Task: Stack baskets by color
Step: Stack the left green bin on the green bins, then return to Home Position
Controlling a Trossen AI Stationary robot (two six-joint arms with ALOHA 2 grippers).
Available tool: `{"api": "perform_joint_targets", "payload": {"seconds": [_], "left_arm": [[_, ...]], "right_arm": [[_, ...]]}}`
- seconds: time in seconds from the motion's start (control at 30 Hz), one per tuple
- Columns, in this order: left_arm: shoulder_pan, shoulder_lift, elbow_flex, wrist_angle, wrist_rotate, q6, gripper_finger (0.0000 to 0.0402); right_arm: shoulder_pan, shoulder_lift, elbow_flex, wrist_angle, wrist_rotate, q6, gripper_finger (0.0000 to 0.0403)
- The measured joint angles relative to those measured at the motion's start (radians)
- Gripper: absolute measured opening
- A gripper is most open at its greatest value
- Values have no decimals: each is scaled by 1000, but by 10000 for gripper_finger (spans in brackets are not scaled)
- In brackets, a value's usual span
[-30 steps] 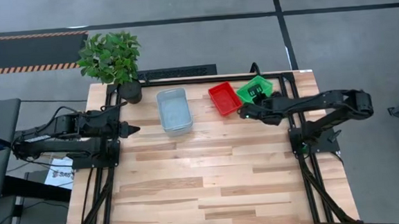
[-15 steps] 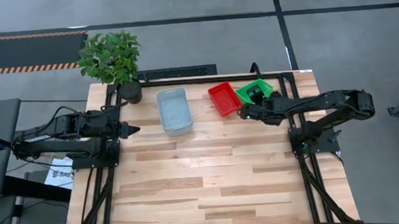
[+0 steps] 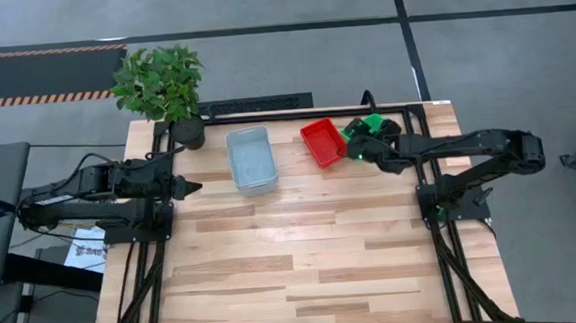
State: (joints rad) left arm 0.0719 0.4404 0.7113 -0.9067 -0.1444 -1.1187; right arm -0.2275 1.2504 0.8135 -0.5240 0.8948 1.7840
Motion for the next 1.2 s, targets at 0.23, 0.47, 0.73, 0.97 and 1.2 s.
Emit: {"api": "perform_joint_targets", "payload": {"seconds": [0.23, 0.47, 0.73, 0.97, 1.2], "left_arm": [[0, 0, 0, 0, -3, 0, 155], [0, 0, 0, 0, -11, 0, 155], [0, 0, 0, -1, 10, 23, 155], [0, 0, 0, -1, 7, 31, 155], [0, 0, 0, 83, 48, 59, 155]], "right_arm": [[-88, 54, -40, 9, -171, -6, 164], [-59, 100, -47, 11, -219, 26, 156], [14, -8, -11, 51, -221, -200, 156], [77, 69, 3, 80, -363, -326, 139], [202, 105, 4, 270, -493, -398, 128]]}}
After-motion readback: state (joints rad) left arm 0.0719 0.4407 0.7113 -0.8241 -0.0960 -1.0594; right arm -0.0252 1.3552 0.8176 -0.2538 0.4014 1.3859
